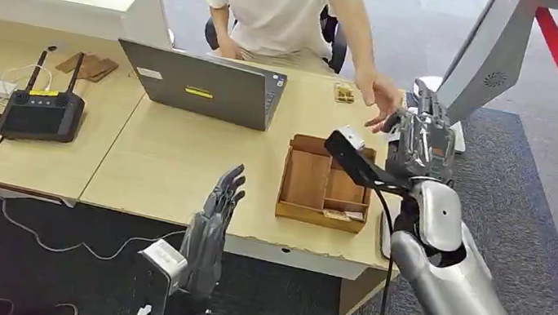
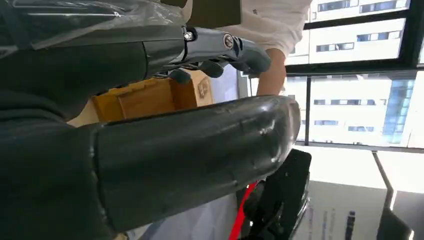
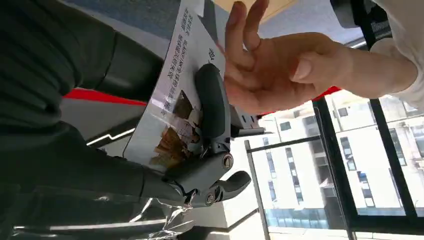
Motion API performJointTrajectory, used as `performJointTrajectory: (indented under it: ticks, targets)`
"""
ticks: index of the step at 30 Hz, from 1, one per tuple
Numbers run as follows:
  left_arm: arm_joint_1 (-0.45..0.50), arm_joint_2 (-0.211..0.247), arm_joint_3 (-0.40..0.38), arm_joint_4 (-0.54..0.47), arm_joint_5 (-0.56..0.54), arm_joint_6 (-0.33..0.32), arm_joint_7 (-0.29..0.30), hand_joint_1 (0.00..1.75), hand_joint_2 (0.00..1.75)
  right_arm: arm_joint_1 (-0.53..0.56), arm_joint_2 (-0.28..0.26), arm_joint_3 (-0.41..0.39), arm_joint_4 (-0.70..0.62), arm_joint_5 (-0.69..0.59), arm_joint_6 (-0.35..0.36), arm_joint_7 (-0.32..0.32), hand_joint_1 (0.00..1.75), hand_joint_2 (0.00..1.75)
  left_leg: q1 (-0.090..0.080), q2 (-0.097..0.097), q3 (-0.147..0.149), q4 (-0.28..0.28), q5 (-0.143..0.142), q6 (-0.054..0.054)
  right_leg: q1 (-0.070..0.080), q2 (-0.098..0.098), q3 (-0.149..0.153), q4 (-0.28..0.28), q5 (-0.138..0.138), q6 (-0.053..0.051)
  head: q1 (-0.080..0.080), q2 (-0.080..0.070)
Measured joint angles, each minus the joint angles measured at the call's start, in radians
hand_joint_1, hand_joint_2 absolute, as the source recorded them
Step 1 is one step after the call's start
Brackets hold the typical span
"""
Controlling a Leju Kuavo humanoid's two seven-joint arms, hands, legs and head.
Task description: Pass the card to the sensor for recognition and then transmit it.
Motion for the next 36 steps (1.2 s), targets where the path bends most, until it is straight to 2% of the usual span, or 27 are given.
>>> performJointTrajectory:
  ticks: [4,11,26,27,28,36]
  targets:
    - [-0.024,0.0,-0.024,0.015,0.042,0.0,-0.037,0.0,0.0,-0.03,0.026,0.02,0.072,0.034,0.025,0.021,1.75,1.75,0.0,0.0,0.0,0.0,0.0,0.0,0.0,0.0,0.0,0.0,0.0,0.0,0.0,0.0]
    - [-0.06,-0.016,-0.059,0.054,0.09,0.0,-0.084,0.0,0.0,-0.077,0.059,0.048,0.203,0.055,0.022,0.048,1.75,1.75,0.0,0.0,0.0,0.0,0.0,0.0,0.0,0.0,0.0,0.0,0.0,0.0,0.0,0.0]
    - [-0.085,-0.025,-0.09,0.102,0.097,0.0,-0.083,0.0,0.0,-0.121,0.108,0.08,0.324,0.087,0.018,0.061,1.75,1.75,0.0,-0.001,-0.005,0.001,0.0,0.0,0.0,-0.002,-0.005,0.0,0.0,0.0,0.0,0.0]
    - [-0.086,-0.026,-0.092,0.104,0.097,0.0,-0.083,0.0,0.0,-0.121,0.109,0.083,0.328,0.089,0.018,0.066,1.2,1.75,0.0,-0.002,-0.005,0.001,0.0,0.0,0.0,-0.002,-0.005,0.0,0.0,0.0,0.0,0.0]
    - [-0.088,-0.027,-0.096,0.107,0.098,0.0,-0.082,0.0,0.0,-0.121,0.109,0.085,0.33,0.091,0.02,0.069,0.03,1.75,0.0,-0.002,-0.006,0.001,0.0,0.0,0.0,-0.003,-0.005,0.0,-0.001,0.0,0.0,0.0]
    - [-0.106,-0.032,-0.116,0.132,0.113,0.0,-0.082,0.0,0.0,-0.117,0.1,0.09,0.332,0.108,0.016,0.086,0.0,1.75,0.0,-0.001,-0.006,0.001,0.0,0.0,0.0,-0.003,-0.006,0.0,0.0,0.0,0.0,0.0]
